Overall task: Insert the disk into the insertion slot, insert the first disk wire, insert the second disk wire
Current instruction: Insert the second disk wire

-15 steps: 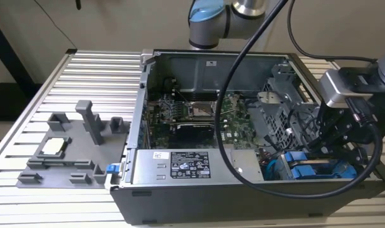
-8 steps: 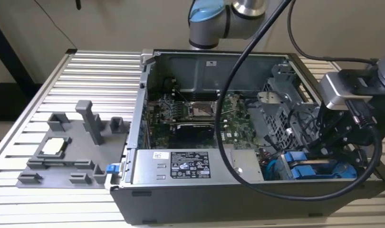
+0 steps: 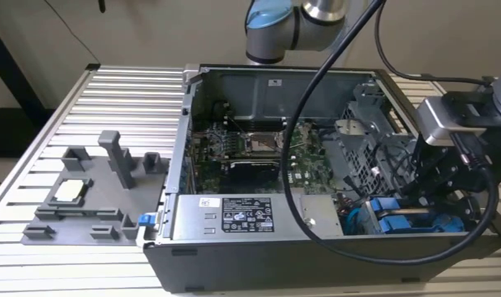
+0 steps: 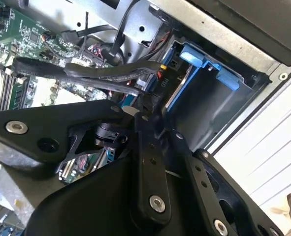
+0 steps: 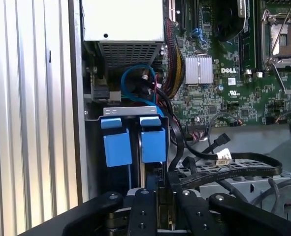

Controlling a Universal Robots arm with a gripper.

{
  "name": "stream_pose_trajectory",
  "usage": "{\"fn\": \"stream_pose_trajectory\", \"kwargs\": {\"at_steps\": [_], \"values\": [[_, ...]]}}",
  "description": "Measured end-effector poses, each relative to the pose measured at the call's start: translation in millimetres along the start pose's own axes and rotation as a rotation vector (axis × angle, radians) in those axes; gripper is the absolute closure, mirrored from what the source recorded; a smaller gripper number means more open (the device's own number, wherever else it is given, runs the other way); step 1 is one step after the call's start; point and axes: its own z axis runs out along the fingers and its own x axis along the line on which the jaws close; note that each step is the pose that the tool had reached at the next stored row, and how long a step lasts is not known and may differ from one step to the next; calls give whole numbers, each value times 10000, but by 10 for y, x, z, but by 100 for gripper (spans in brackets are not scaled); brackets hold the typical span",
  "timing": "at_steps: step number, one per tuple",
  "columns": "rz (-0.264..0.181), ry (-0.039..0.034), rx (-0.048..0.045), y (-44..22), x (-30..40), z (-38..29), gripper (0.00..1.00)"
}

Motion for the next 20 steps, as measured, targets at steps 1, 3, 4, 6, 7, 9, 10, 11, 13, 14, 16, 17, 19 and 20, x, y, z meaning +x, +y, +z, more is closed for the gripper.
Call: {"fn": "stream_pose_trajectory", "kwargs": {"at_steps": [1,3,4,6,7,9,10,11,13,14,16,17,19,20], "values": [[0,4,-2,1,-1,-18,76],[0,0,-5,2,-5,-54,76],[1,-3,-5,4,-8,-74,76],[2,-3,-6,6,-14,-119,76],[4,-2,-5,7,-17,-141,76],[12,-2,-4,9,-23,-181,76],[15,-5,-4,11,-26,-204,76],[15,-4,-4,12,-30,-228,76],[14,-4,-3,14,-34,-259,76],[14,-5,-3,15,-35,-268,76],[14,-6,-4,15,-36,-276,76],[15,-5,-3,16,-36,-278,76],[14,-4,-4,16,-37,-280,76],[15,-4,-3,16,-37,-280,76]]}}
